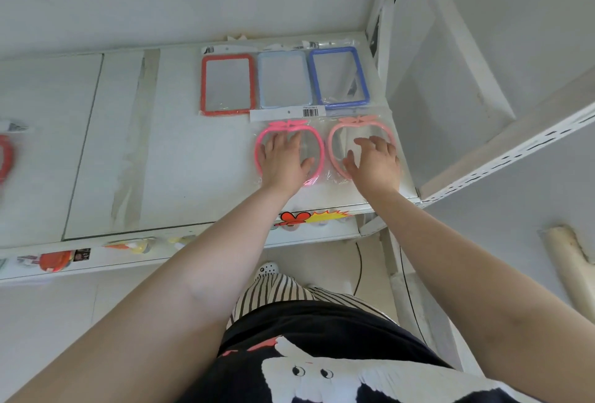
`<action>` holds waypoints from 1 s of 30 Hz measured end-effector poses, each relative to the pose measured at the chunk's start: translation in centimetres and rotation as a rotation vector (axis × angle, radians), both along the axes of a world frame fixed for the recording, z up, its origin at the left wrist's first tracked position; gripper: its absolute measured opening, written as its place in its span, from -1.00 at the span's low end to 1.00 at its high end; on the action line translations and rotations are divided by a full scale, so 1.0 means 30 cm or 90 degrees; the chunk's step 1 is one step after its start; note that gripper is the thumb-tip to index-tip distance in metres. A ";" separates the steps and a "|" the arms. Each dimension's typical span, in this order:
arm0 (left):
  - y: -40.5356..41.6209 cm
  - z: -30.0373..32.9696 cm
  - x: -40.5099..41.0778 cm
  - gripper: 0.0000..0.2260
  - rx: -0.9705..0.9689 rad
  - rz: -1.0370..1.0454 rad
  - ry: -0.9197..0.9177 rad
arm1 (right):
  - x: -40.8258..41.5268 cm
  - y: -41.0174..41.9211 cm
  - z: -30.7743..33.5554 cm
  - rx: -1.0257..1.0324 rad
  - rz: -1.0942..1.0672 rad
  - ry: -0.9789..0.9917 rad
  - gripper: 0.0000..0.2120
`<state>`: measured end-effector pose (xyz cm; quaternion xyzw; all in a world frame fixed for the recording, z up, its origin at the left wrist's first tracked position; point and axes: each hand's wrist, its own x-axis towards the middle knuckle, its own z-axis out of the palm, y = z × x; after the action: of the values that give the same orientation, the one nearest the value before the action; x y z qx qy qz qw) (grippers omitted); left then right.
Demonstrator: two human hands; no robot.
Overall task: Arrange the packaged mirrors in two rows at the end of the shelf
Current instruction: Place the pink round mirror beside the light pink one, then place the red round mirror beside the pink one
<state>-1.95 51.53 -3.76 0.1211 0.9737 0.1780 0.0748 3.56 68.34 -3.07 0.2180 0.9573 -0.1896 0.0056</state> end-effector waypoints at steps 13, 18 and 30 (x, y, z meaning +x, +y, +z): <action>-0.476 0.089 0.185 -0.55 -0.027 0.150 0.009 | -0.001 -0.436 0.056 -0.091 0.265 0.031 -0.62; -0.722 0.105 0.268 -0.54 -0.042 0.191 0.003 | 0.045 -0.666 0.074 -0.047 0.378 0.027 -0.60; -1.516 0.043 0.634 -0.65 -0.023 0.251 0.018 | 0.312 -1.476 0.032 -0.070 0.428 0.002 -0.62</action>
<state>17.06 6.04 -2.47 -0.0708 0.9826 0.1697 0.0271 12.90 24.06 -2.12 -0.1106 0.9641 -0.2286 0.0782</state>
